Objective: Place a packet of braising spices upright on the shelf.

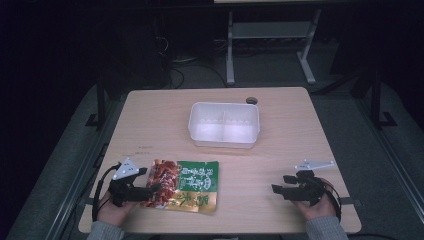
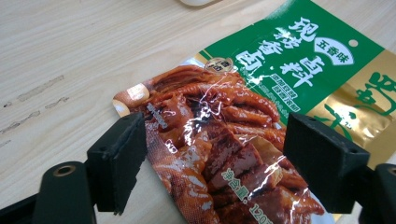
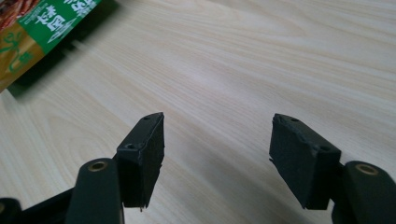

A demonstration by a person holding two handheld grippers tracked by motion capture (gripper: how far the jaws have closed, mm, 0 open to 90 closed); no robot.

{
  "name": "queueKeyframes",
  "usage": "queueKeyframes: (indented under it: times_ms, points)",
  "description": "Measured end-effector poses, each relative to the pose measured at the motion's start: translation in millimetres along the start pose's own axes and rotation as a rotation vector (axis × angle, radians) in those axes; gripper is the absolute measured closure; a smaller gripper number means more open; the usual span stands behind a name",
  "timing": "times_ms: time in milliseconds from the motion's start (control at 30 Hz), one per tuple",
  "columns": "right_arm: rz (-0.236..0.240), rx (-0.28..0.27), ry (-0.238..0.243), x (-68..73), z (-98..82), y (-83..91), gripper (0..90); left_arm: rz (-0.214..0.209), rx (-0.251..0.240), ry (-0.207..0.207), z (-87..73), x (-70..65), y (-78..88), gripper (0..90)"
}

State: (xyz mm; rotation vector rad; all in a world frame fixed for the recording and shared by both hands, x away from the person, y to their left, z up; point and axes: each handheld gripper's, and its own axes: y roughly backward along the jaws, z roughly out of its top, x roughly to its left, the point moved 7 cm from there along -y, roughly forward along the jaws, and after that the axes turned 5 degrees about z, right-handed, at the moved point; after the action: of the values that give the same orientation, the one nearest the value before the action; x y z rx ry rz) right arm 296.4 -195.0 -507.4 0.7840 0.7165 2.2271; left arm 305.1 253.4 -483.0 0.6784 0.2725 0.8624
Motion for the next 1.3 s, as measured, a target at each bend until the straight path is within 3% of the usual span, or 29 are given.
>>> queueKeyframes:
  times_ms: [433, 533, 767, 933, 1300]
  points:
    - [0.006, 0.003, 0.014, 1.6, 0.4, -1.2, 34.8, -0.007, 0.010, -0.013, 0.0, -2.6, -2.4, 25.1]
    - [0.003, 0.014, 0.024, 3.8, 0.5, -3.0, 34.7, -0.027, 0.011, -0.011, 0.2, -5.5, -3.4, 28.2]
    - [0.010, 0.024, 0.035, 8.6, 1.4, -5.7, 34.5, -0.058, 0.028, -0.035, 0.6, -11.4, -6.0, 43.7]
    - [0.020, 0.022, 0.056, 20.0, 7.3, -9.4, 34.5, -0.078, 0.054, -0.057, 0.0, -15.3, -7.5, 56.3]
    - [0.025, 0.037, 0.114, 38.4, 19.5, -17.2, 34.5, -0.105, 0.070, -0.060, -1.4, -16.4, -6.5, 74.9]
